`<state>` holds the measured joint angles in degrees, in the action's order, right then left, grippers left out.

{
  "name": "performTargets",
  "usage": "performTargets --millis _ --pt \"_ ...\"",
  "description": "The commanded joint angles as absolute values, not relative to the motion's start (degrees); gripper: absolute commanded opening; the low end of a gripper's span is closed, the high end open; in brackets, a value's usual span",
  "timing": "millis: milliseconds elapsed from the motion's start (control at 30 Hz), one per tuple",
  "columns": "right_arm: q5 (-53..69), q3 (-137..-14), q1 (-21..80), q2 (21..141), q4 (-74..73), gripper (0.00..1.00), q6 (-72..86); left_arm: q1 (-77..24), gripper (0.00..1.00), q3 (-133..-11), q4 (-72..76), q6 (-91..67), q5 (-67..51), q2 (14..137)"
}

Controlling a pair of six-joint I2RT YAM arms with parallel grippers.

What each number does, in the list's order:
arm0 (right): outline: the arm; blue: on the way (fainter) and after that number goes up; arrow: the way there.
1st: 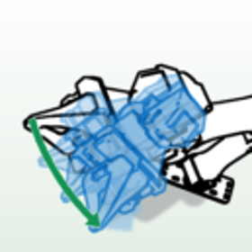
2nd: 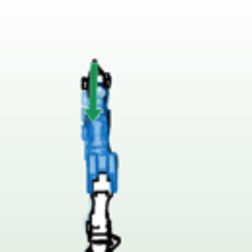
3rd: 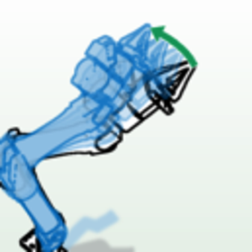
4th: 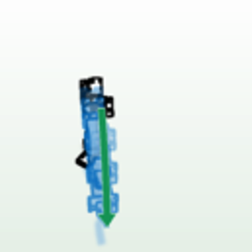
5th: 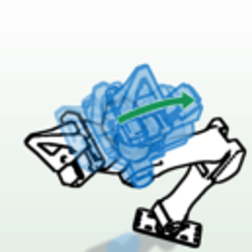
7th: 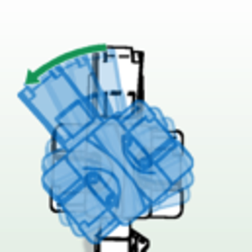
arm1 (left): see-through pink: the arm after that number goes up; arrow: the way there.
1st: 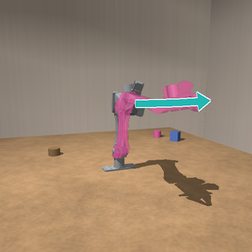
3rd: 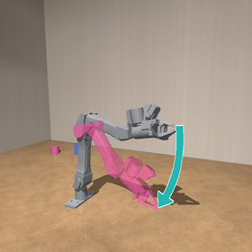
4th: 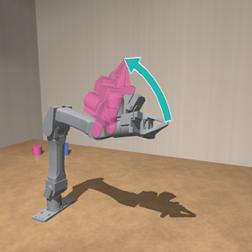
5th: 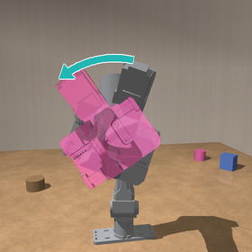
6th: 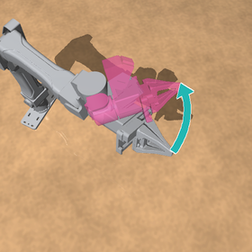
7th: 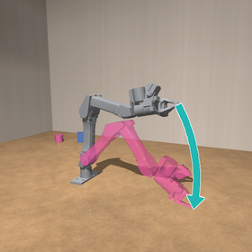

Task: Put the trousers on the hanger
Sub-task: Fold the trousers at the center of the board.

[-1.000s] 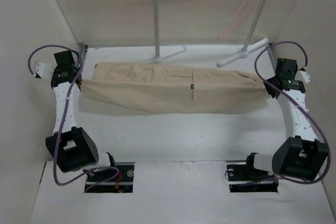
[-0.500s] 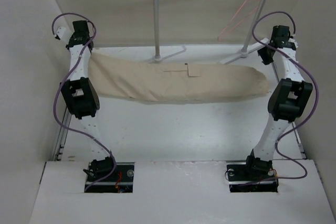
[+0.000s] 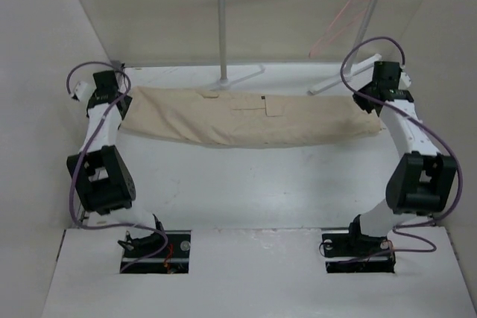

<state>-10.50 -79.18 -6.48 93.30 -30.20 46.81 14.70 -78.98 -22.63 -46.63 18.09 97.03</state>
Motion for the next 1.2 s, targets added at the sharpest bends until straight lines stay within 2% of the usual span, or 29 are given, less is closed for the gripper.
performTargets --millis 0,67,200,300,367,567,667,800,867,900,1000,1067,1167 --pt "-5.73 -69.38 -7.6 85.8 -20.31 0.1 48.42 16.21 0.58 -63.68 -14.09 -53.34 10.48 90.63" --pt "-3.0 -64.36 -8.04 82.63 -18.29 0.14 49.57 17.27 0.59 -58.38 -10.3 -55.19 7.22 89.74" --pt "-1.85 -57.32 -8.3 78.4 -15.56 0.44 50.36 19.38 0.6 -51.95 0.5 -59.23 0.45 90.26" --pt "-0.71 -54.07 -10.84 77.17 -15.21 0.57 50.62 20.52 0.6 -51.59 2.46 -60.82 -2.28 93.68" --pt "-0.79 -52.13 -13.48 76.82 -14.59 0.62 50.89 20.61 0.6 -51.42 2.64 -60.82 -2.2 95.0" --pt "0.26 -51.85 -18.84 82.86 -12.75 0.65 50.28 20.96 0.59 -52.03 4.48 -61.17 -1.67 99.66" --pt "2.81 -55.27 -20.43 88.48 -13.09 0.62 49.13 21.14 0.55 -52.47 4.48 -61.17 -1.5 100.98" --pt "2.72 -56.95 -20.35 92.45 -13.18 0.62 49.83 21.05 0.45 -52.56 4.31 -61.0 0.35 101.6" --pt "2.55 -58.35 -20.35 96.04 -13.54 0.59 50.01 21.14 0.37 -53.0 4.31 -60.91 0.79 102.39" --pt "2.46 -58.71 -20.35 97.46 -13.19 0.54 50.36 21.14 0.29 -53.52 4.22 -60.82 0.88 102.91" --pt "1.76 -59.68 -20.79 98.96 -13.53 0.24 51.85 21.93 0.08 -54.75 2.99 -60.56 1.31 103.19" --pt "0.18 -59.5 -20.96 97.57 -13.8 0.13 52.38 22.72 0.03 -55.11 1.59 -60.21 3.33 101.52" --pt "-2.89 -58.28 -21.05 94.23 -14.24 0.08 52.65 23.95 0.0 -55.02 -3.06 -59.68 7.45 97.75"
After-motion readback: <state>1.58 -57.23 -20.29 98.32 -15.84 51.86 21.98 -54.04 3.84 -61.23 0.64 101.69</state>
